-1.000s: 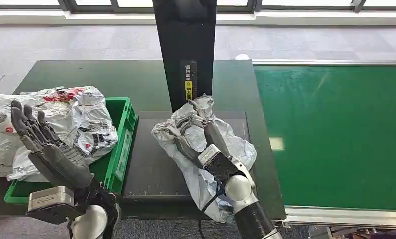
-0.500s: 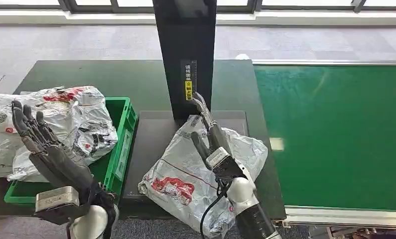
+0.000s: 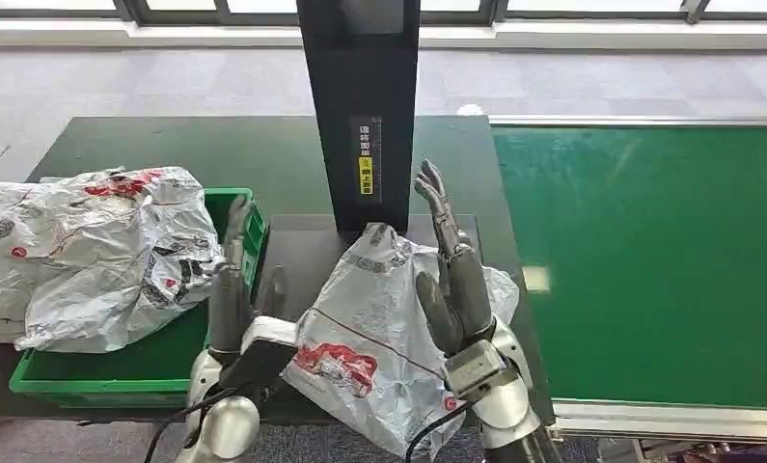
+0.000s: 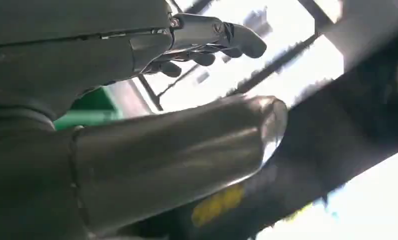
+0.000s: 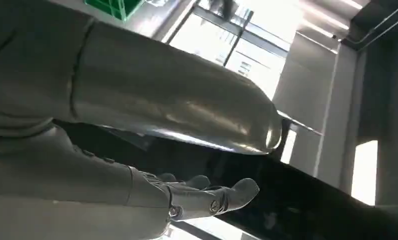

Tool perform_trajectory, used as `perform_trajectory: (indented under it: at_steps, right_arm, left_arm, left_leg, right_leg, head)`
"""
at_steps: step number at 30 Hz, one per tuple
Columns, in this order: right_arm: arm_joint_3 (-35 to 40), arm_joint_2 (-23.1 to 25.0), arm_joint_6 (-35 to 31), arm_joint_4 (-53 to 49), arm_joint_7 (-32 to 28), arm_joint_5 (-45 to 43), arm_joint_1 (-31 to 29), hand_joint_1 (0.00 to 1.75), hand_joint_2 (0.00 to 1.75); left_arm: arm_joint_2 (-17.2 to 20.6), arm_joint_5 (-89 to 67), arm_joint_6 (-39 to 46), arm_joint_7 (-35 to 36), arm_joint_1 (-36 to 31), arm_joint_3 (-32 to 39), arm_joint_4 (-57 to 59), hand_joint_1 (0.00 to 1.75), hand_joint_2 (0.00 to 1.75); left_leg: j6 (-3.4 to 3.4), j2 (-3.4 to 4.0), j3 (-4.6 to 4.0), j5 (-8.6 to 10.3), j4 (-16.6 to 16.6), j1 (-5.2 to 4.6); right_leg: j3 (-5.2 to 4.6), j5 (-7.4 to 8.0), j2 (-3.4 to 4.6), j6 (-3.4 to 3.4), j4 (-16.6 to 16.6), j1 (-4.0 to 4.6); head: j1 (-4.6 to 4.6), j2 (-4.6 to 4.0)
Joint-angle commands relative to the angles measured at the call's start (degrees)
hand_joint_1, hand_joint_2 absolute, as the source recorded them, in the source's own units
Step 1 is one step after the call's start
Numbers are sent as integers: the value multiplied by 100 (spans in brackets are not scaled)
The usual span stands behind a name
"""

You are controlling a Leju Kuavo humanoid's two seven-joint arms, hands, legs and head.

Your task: Moved the parcel from conveyor to table for the left to box.

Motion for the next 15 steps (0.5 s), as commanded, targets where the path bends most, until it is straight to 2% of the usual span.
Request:
perform_trajectory:
  at_steps: [1, 3, 5, 11, 15]
  right_arm:
    - [947, -1496, -953, -2147, 35, 155, 673, 0, 0]
    - [951, -1738, -1200, -2415, 35, -2, 724, 0, 0]
    - [1015, -1926, -1401, -2522, 35, 9, 703, 0, 0]
    - [1138, -2284, -1737, -2824, 35, -263, 720, 0, 0]
    - [1138, -2284, -1737, -2824, 35, -263, 720, 0, 0]
  left_arm:
    - [303, -967, -695, 325, -644, -196, 1784, 0, 175]
    - [335, -2120, -280, 983, -867, -198, 2468, 0, 175]
    - [304, -3063, -340, 1425, -1029, -350, 3129, 0, 175]
    - [408, -3718, -709, 1781, -1090, -451, 4212, 0, 175]
    - [408, -3718, -709, 1781, -1090, -451, 4212, 0, 175]
  left_leg:
    - [7, -15, 10, -3, -8, 0]
    - [4, -11, 13, -3, -12, 0]
    - [6, -27, 14, 0, -15, -6]
    - [6, -3, 20, -6, -14, -8]
    - [3, 5, 13, -8, -8, -5]
  right_leg:
    - [18, -6, -22, 1, -11, 0]
    - [16, -3, -14, 1, -16, 1]
    - [23, -6, -32, 3, -18, -3]
    - [22, -3, -9, 3, -16, -5]
    - [13, -3, -1, 1, -10, -1]
  head:
    - [0, 0]
    - [0, 2]
    - [0, 0]
    - [0, 2]
    - [0, 0]
